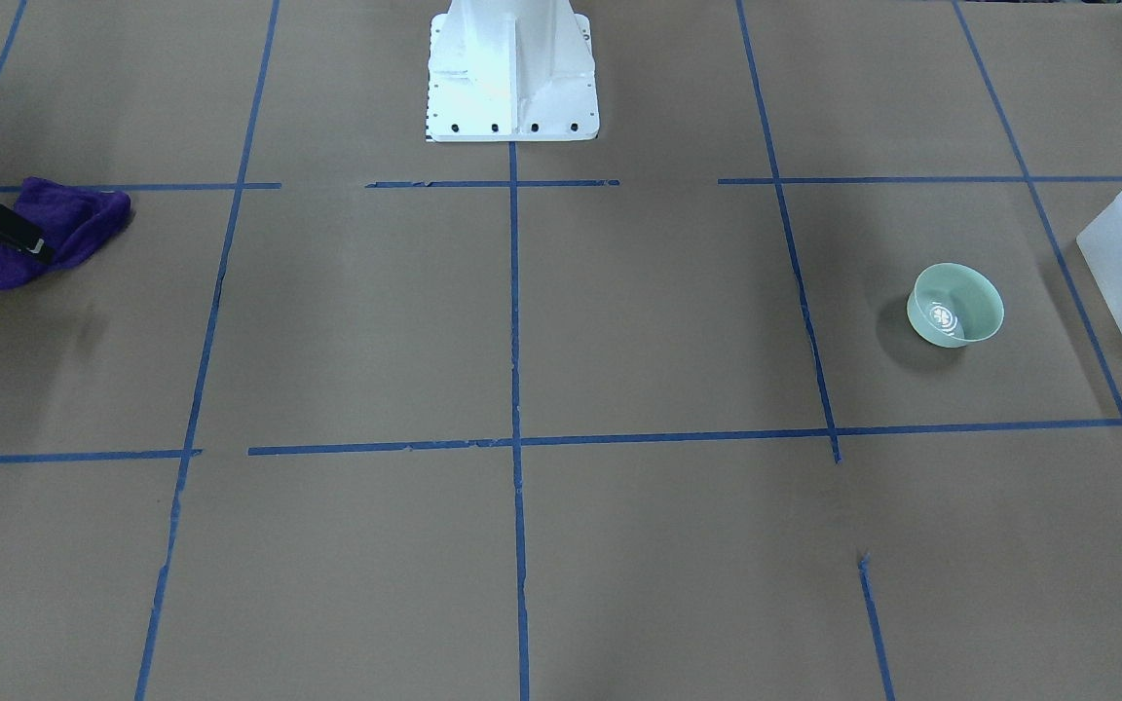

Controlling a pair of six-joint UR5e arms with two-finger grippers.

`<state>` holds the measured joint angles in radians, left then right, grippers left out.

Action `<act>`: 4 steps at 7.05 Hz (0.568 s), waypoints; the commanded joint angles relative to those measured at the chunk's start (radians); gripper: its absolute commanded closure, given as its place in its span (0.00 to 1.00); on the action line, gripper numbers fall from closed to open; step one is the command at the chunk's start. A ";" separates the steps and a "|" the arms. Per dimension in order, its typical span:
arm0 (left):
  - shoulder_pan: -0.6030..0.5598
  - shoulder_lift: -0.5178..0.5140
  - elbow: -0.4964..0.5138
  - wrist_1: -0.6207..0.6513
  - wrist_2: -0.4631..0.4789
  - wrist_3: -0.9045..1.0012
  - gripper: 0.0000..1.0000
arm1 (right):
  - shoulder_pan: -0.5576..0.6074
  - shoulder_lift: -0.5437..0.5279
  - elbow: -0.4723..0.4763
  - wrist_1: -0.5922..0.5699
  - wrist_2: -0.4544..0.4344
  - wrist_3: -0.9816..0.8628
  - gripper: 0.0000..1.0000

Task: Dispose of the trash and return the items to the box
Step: 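Reach the right gripper down to the purple cloth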

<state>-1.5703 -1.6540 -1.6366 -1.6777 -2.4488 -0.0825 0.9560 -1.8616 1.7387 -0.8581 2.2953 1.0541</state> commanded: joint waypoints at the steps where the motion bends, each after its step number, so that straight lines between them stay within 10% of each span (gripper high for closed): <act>1: 0.009 0.000 -0.002 0.000 -0.016 -0.014 0.30 | -0.063 -0.014 -0.019 -0.002 -0.068 0.006 0.68; 2: 0.012 0.002 -0.003 0.000 -0.016 -0.014 0.30 | -0.063 -0.036 -0.018 0.001 -0.060 0.003 1.00; 4: 0.036 0.003 -0.005 -0.002 -0.073 -0.048 0.28 | -0.062 -0.042 -0.008 0.002 -0.054 -0.008 1.00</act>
<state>-1.5526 -1.6513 -1.6400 -1.6786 -2.4948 -0.1071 0.8942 -1.8986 1.7248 -0.8574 2.2378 1.0532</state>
